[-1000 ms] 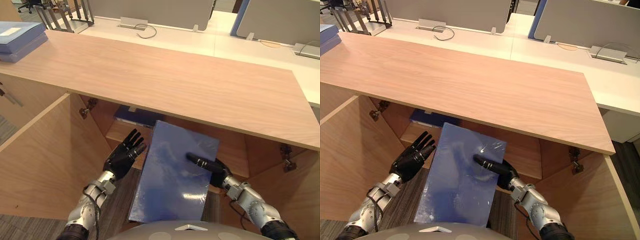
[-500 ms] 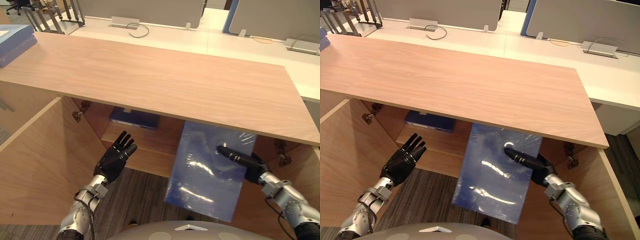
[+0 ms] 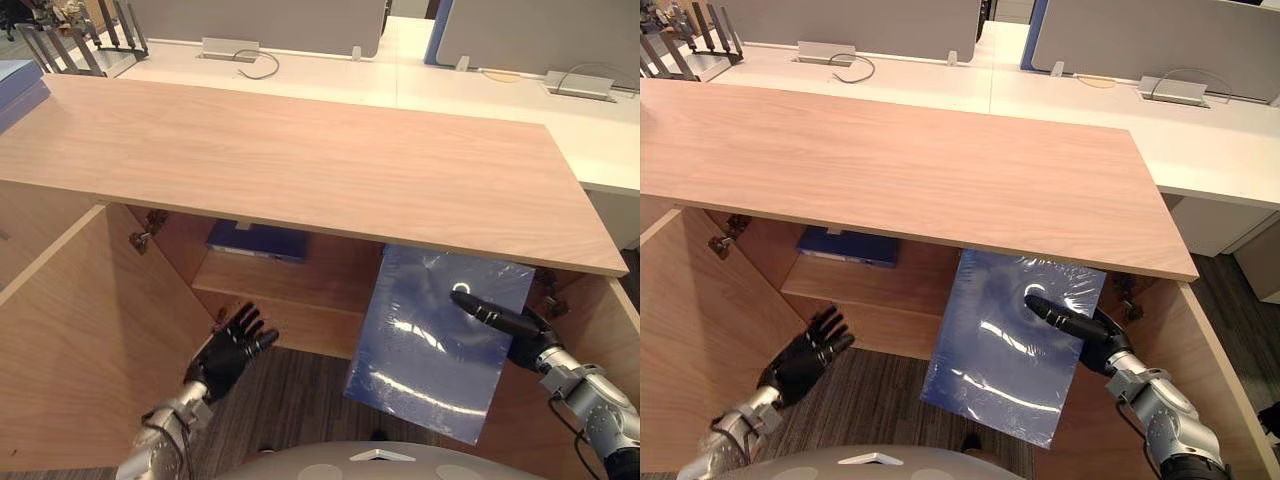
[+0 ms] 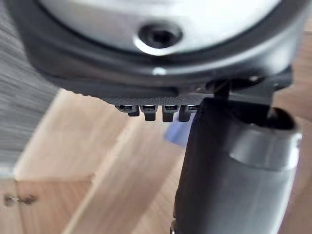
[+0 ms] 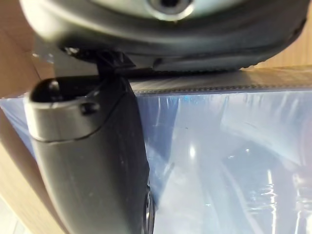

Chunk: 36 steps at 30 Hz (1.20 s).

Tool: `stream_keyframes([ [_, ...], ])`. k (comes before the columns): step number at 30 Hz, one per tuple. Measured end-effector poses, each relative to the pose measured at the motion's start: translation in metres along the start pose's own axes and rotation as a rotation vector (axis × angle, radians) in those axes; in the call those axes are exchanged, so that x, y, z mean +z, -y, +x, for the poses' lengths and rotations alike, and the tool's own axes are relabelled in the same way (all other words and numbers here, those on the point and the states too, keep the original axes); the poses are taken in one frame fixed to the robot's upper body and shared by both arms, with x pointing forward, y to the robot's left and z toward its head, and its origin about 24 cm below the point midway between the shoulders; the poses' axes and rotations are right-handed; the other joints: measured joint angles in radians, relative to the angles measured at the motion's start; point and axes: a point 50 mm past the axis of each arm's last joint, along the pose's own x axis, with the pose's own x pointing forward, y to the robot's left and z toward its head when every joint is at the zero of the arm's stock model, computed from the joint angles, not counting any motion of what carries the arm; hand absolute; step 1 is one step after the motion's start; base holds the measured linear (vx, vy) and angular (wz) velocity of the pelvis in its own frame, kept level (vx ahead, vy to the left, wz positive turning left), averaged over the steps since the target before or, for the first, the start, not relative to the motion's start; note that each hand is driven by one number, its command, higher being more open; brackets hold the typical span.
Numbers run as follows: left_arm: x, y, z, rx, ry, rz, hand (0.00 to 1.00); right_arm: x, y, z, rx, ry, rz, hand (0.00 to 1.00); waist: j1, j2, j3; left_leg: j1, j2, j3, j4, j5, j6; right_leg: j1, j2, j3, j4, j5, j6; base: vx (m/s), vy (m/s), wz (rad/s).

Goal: Walk over to the cabinet, pick up the folder, carry it to the office cabinet, place the folder inside the office cabinet, then close the office cabinet door

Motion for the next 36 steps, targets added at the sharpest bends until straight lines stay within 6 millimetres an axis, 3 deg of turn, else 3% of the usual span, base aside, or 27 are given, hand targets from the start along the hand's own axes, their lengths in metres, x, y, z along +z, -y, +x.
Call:
stream_keyframes([
  [2, -0.020, -0.010, -0.008, 0.074, -0.066, -0.020, 1.00, 0.001, -0.001, 0.002, 0.002, 0.007, -0.003, 0.00, 0.000, 0.000, 0.000, 0.000, 0.000, 0.000, 0.001, -0.003, 0.001, 0.000, 0.000, 0.000, 0.000, -0.001, 0.001, 0.04, 0.011, 0.01],
  [3, -0.038, -0.019, -0.018, 0.160, -0.141, -0.017, 1.00, 0.000, -0.001, 0.003, -0.008, 0.022, 0.004, 0.00, 0.004, -0.001, 0.000, -0.002, -0.001, -0.002, 0.001, -0.004, 0.001, 0.000, 0.000, -0.003, 0.000, -0.002, 0.000, 0.03, 0.005, 0.05],
  [6, -0.058, -0.028, -0.031, 0.269, -0.199, -0.026, 1.00, -0.002, -0.004, 0.005, -0.011, 0.031, 0.018, 0.00, 0.007, -0.001, 0.001, -0.007, -0.001, -0.009, 0.003, -0.004, 0.001, 0.001, -0.001, -0.011, 0.000, -0.003, 0.000, 0.02, -0.001, 0.08],
  [11, -0.076, -0.037, -0.045, 0.420, -0.238, -0.040, 1.00, -0.006, -0.007, 0.007, -0.020, 0.036, 0.032, 0.00, 0.028, -0.001, 0.001, -0.013, -0.001, -0.025, 0.019, -0.009, 0.000, 0.008, -0.002, -0.019, 0.008, -0.012, 0.000, -0.01, -0.001, 0.08],
  [17, -0.093, -0.043, -0.057, 0.566, -0.305, -0.029, 1.00, -0.002, -0.012, 0.011, -0.031, 0.044, -0.006, 0.00, 0.024, 0.000, 0.001, -0.012, -0.001, -0.029, 0.017, -0.009, 0.000, -0.001, -0.005, -0.022, 0.033, -0.028, 0.001, -0.01, 0.001, 0.02],
  [23, -0.101, -0.041, -0.059, 0.606, -0.328, -0.037, 1.00, -0.007, -0.015, 0.014, -0.109, 0.119, 0.021, 0.00, 0.027, 0.000, 0.002, -0.012, -0.002, -0.031, 0.015, -0.009, 0.000, 0.000, -0.006, -0.025, 0.031, -0.028, 0.002, 0.00, 0.000, 0.00],
  [30, -0.095, -0.038, -0.048, 0.614, -0.309, -0.028, 1.00, -0.013, -0.034, 0.019, -0.113, 0.161, 0.008, 0.00, 0.026, 0.011, 0.014, -0.012, -0.003, -0.031, 0.013, -0.009, 0.000, 0.000, -0.007, -0.028, 0.030, -0.028, 0.002, 0.00, -0.004, 0.00],
  [36, -0.094, -0.032, -0.040, 0.586, -0.337, 0.042, 1.00, -0.038, -0.051, 0.024, -0.083, 0.127, 0.067, 0.00, 0.029, 0.015, 0.022, -0.012, -0.004, -0.032, 0.009, -0.009, 0.000, 0.000, -0.008, -0.034, 0.028, -0.029, 0.003, 0.00, 0.000, 0.00],
])
